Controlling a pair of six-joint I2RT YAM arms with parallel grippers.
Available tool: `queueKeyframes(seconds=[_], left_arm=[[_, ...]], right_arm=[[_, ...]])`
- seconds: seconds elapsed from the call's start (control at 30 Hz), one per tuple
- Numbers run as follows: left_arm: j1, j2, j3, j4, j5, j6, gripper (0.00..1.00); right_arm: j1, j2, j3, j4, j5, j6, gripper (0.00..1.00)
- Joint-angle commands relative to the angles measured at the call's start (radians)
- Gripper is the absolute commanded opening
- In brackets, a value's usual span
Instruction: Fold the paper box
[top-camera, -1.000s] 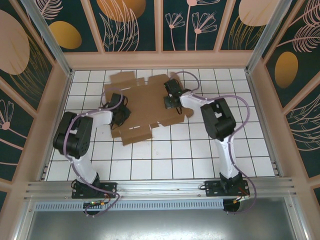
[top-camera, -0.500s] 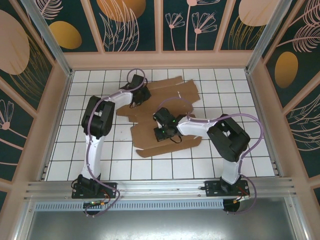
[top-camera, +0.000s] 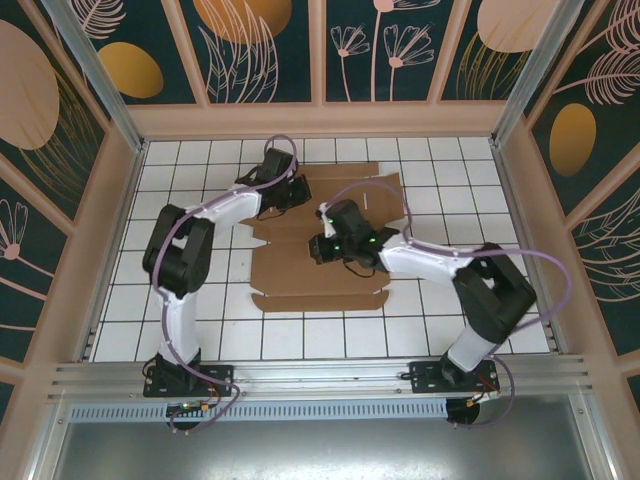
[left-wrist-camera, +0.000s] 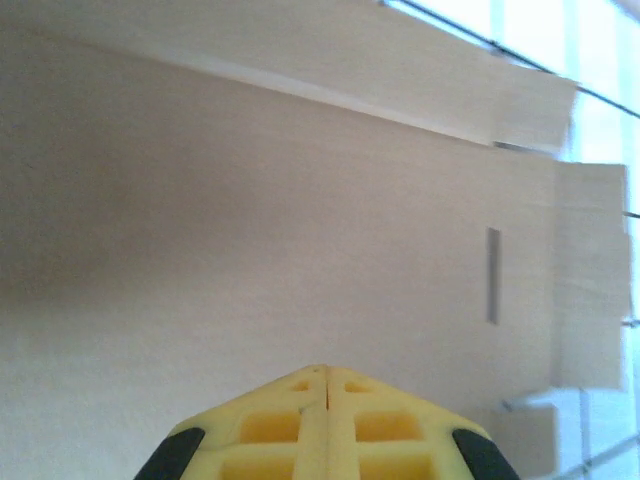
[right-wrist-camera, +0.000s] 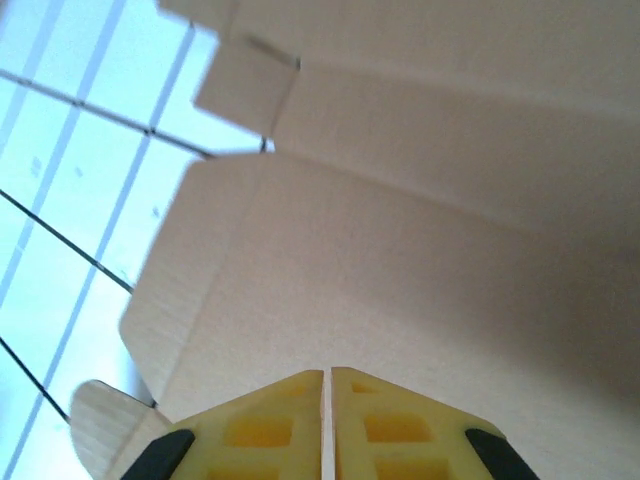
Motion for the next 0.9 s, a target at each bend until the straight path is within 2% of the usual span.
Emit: queueKeyframes(seconds=[0.0,0.07,0.13,0.2,0.4,0.57,0.63,0.77,0.87], left_arm=[[-0.027,-0.096,-0.122,0.037,-0.016,-0.065,0.00],[-0.027,-0.116,-0.202,0.076,-0.006,-0.102,0.00],[-0.027,-0.107,-0.243,0.080,-0.031,-0.094,0.00],[-0.027,-0.069,-0.242,0.045,-0.053,-0.075,0.00],[-0.026,0.027,-0.216,0.022,-0.078,-0.062,0.00],[-0.026,0.096,-0.163,-0.017,-0.085,-0.041,0.00],[-0.026,0.118,-0.147,-0.021,-0.081,-0.031,0.00],[-0.026,0.135,-0.129,-0.035,-0.081,-0.015,0.00],[-0.025,0.132,-0.108,-0.047,-0.072,-0.006,0.00]], right_arm=[[-0.043,-0.074,-0.084,0.058,0.095,0.027,0.09],[-0.109,-0.097,-0.120,0.068,0.075,0.030,0.08],[-0.182,-0.073,-0.129,0.087,-0.038,0.022,0.09],[-0.205,-0.023,-0.092,0.051,-0.043,-0.010,0.10],[-0.203,0.149,0.003,-0.057,0.052,-0.057,0.04],[-0.162,0.217,0.006,-0.140,0.140,-0.058,0.03],[-0.146,0.207,-0.031,-0.140,0.160,-0.030,0.02],[-0.094,0.140,-0.107,-0.096,0.079,0.013,0.03],[-0.080,0.068,-0.104,-0.105,0.069,0.028,0.11]])
